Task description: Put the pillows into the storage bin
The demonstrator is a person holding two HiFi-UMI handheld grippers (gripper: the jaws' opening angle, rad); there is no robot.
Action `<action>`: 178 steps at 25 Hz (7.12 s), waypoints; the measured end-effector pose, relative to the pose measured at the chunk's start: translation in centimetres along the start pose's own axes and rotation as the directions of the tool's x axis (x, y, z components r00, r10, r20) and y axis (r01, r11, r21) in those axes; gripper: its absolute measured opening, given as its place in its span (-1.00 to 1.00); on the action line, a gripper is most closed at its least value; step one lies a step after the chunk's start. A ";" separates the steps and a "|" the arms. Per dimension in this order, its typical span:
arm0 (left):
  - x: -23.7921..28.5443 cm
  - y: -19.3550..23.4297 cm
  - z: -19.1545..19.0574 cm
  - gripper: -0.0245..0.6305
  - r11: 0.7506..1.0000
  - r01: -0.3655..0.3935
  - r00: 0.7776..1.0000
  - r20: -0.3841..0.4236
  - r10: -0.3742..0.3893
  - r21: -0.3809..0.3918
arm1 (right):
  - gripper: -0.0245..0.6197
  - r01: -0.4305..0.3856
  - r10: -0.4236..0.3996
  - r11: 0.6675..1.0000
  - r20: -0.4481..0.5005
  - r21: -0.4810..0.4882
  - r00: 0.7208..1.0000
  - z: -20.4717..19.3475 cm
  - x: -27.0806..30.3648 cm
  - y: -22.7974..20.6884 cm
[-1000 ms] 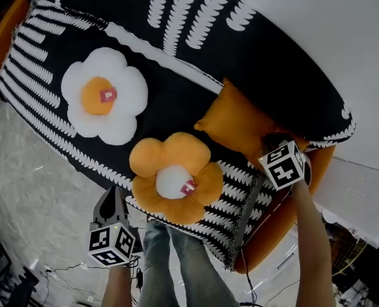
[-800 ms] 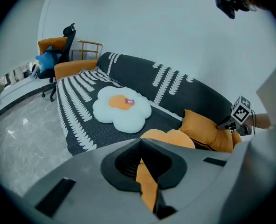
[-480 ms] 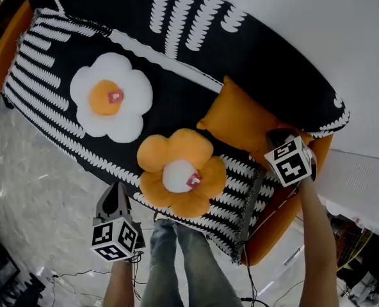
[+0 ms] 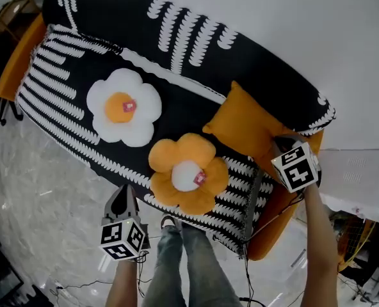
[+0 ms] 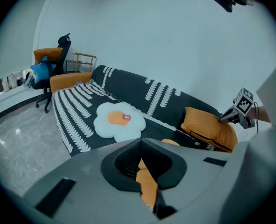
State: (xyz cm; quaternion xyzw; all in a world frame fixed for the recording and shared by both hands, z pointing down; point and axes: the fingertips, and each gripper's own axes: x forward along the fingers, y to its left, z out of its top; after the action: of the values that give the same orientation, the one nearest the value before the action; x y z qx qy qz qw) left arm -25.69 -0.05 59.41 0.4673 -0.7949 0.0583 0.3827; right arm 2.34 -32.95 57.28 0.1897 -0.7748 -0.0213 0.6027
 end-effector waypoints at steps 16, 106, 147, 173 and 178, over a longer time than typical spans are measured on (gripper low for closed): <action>-3.4 -5.3 2.2 -0.89 0.971 0.179 0.982 0.032 -0.186 0.156 | -0.90 0.136 -0.145 0.976 0.041 0.172 0.989 -7.2 -15.2 1.0; -8.0 -16.5 -15.4 -0.89 0.971 0.189 0.979 -0.104 -0.175 0.147 | -0.40 -0.102 0.097 0.979 0.036 0.176 0.995 -32.4 -15.7 14.6; -0.7 10.6 -19.9 -0.89 0.997 -0.043 0.975 -0.220 0.029 -0.058 | -0.36 -0.353 0.344 0.919 -0.083 -0.175 0.935 -9.1 8.5 33.8; -1.5 9.1 -16.8 -0.89 0.998 -0.026 0.985 -0.174 0.017 -0.050 | -0.90 -0.320 0.312 0.931 -0.069 -0.174 0.947 -6.9 6.5 32.3; -2.3 8.3 -14.2 -0.89 0.998 -0.018 0.989 -0.145 0.009 -0.056 | -0.90 -0.285 0.282 0.937 -0.045 -0.202 0.958 -4.1 3.6 30.6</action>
State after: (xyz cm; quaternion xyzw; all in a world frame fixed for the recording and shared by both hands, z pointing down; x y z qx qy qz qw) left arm -23.70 12.53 70.05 0.4453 -0.7694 0.0718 0.4522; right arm -2.73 -4.97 69.72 0.0128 -0.7830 -0.0131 0.6217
